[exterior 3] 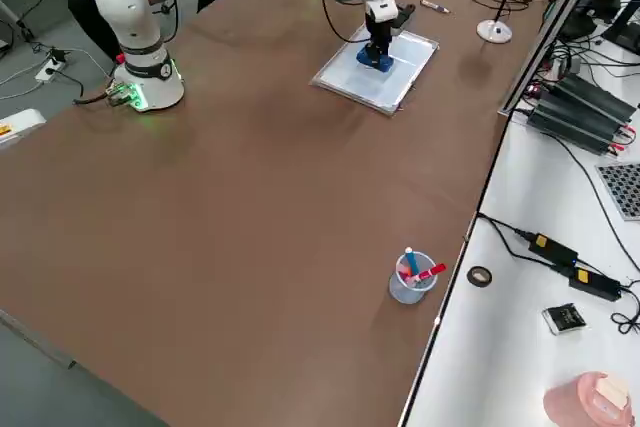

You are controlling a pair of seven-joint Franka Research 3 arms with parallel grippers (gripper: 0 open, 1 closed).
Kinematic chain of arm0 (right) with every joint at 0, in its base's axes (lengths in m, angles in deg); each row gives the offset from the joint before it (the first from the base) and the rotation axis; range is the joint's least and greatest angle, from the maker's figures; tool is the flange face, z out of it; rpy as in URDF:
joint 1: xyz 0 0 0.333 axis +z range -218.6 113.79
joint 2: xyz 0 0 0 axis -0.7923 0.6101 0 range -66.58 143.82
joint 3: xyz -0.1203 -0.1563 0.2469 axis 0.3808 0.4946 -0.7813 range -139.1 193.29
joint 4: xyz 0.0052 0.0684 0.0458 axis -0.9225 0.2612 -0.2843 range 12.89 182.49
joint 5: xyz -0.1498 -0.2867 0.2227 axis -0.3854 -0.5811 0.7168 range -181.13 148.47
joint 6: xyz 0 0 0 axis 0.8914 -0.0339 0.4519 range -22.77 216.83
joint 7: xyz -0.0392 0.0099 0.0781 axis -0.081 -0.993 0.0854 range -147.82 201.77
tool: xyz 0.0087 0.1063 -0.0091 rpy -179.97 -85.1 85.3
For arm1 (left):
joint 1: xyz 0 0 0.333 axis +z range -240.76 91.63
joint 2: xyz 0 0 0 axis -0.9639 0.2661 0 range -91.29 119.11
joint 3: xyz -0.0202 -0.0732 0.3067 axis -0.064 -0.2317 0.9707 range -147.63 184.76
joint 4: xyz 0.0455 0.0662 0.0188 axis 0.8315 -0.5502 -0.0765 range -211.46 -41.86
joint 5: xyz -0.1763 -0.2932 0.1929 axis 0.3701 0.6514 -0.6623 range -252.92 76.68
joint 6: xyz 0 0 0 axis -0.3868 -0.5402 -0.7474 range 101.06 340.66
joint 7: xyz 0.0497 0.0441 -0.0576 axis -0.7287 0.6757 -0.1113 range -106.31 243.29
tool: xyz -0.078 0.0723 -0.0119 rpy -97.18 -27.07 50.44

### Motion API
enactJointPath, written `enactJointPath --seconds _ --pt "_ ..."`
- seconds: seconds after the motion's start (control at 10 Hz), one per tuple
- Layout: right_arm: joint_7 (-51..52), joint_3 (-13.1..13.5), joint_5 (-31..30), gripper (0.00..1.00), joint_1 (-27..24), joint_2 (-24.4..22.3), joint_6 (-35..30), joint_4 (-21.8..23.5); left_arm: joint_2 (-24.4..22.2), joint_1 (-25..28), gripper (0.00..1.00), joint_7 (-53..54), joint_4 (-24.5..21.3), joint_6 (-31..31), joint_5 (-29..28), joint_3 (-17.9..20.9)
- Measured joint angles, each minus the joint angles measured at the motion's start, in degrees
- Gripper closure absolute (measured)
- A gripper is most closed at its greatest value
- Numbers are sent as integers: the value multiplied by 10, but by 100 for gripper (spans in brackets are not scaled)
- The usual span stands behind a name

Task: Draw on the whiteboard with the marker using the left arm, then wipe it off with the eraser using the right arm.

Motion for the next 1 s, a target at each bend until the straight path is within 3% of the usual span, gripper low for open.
enactJointPath --seconds 0.5,1.0 --pt "-30 0 0 44 16 59 62 -1 1 1 0 0 0 1 0 0" --pt "-54 4 -1 44 29 64 81 -1 1 1 0 0 0 1 0 0"
